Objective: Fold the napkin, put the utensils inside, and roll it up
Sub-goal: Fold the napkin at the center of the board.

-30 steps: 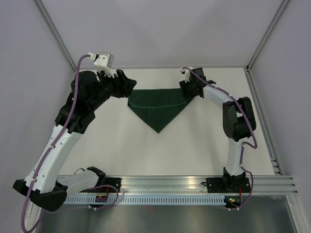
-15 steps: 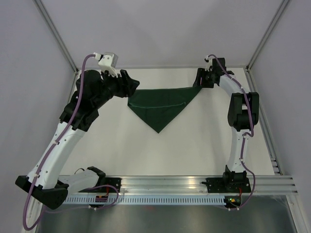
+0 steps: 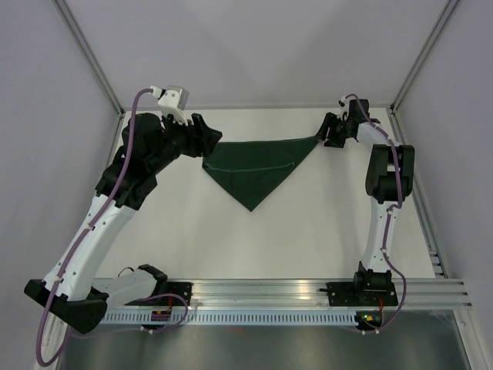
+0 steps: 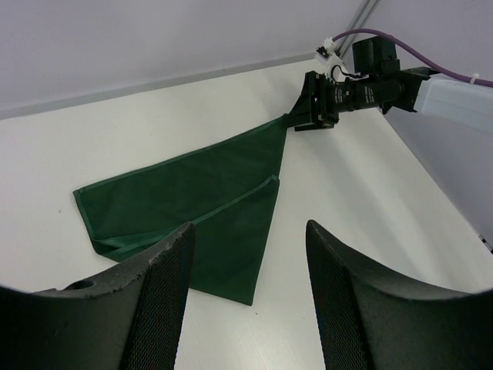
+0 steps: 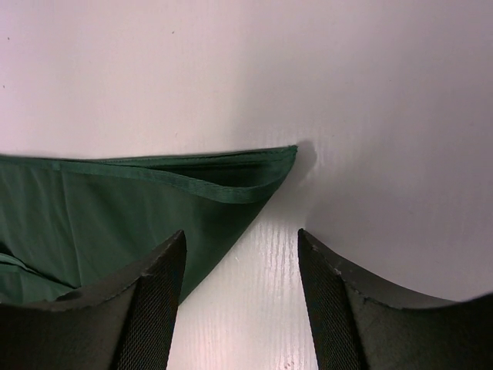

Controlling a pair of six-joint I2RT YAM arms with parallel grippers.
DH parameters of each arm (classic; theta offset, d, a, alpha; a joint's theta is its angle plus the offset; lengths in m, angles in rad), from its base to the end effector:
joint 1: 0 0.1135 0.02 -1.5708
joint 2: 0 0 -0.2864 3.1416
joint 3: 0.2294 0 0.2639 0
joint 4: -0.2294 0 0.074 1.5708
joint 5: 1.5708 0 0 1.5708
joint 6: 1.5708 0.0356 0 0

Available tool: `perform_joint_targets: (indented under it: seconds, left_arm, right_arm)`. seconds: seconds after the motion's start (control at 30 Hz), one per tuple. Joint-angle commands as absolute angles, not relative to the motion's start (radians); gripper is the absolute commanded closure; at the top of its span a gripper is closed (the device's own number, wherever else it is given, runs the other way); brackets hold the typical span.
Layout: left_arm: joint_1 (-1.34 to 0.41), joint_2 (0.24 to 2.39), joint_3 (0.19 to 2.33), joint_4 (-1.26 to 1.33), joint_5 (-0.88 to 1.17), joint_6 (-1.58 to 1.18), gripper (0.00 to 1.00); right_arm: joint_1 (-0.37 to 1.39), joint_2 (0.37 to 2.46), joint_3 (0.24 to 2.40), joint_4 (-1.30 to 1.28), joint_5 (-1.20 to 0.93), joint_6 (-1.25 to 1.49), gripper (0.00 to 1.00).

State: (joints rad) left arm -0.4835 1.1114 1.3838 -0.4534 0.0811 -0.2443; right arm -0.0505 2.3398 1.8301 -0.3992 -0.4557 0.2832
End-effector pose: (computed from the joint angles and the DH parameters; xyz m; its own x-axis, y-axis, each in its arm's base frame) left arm 0.2041 -0.1104 0.4774 -0.2838 -0.1233 -0.9509 0.4795 0.8406 -0.2521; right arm 0.5380 -0.0115 0.1627 -0.8193 0.2927 -0.4931 0.0043 0.8631 0.5051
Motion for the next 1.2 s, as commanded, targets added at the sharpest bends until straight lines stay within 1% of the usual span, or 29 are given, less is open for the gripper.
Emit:
perform_joint_targets:
  seconds: [0.0,0.27,0.3,0.47,0.6,0.67,0.7,0.77,0.9,1.07,1.17]
  left_arm:
    - [-0.483,1.092,1.379,-0.416,0.097,-0.272,0.35]
    - [-0.483,1.100,1.379,-0.417,0.095,-0.268,0.35]
    - [-0.483,1.101,1.378,-0.417,0.094,-0.268,0.35]
    - [-0.483,1.107,1.376,-0.416,0.092,-0.268,0.35]
    - [-0.482,1.111,1.374,-0.414,0.094,-0.265,0.35]
    - [-0.483,1.112,1.374,-0.416,0.091,-0.264,0.35]
    - [-0.483,1.114,1.374,-0.416,0.091,-0.264,0.35]
    - [-0.483,1.115,1.373,-0.414,0.092,-0.264,0.35]
    - [-0.483,1.118,1.364,-0.414,0.089,-0.264,0.35]
    - [-0.483,1.117,1.356,-0.414,0.090,-0.261,0.35]
    - [-0.483,1.115,1.351,-0.414,0.091,-0.259,0.35]
  right_arm:
    - [-0.055,2.368,1.868,-0.388,-0.468,0.347,0.35]
    - [-0.057,2.410,1.887,-0.362,-0.488,0.377,0.39]
    - [-0.057,2.414,1.887,-0.361,-0.488,0.379,0.41]
    - [-0.057,2.431,1.882,-0.342,-0.485,0.385,0.45]
    - [-0.057,2.430,1.864,-0.313,-0.477,0.388,0.53]
    - [-0.058,2.424,1.853,-0.293,-0.477,0.391,0.55]
    - [-0.057,2.427,1.852,-0.288,-0.477,0.390,0.58]
    - [-0.057,2.422,1.853,-0.278,-0.479,0.387,0.60]
    - [-0.057,2.415,1.853,-0.262,-0.485,0.387,0.71]
    - [-0.055,2.385,1.829,-0.226,-0.506,0.380,0.80]
    - [-0.048,2.349,1.807,-0.204,-0.512,0.361,0.82]
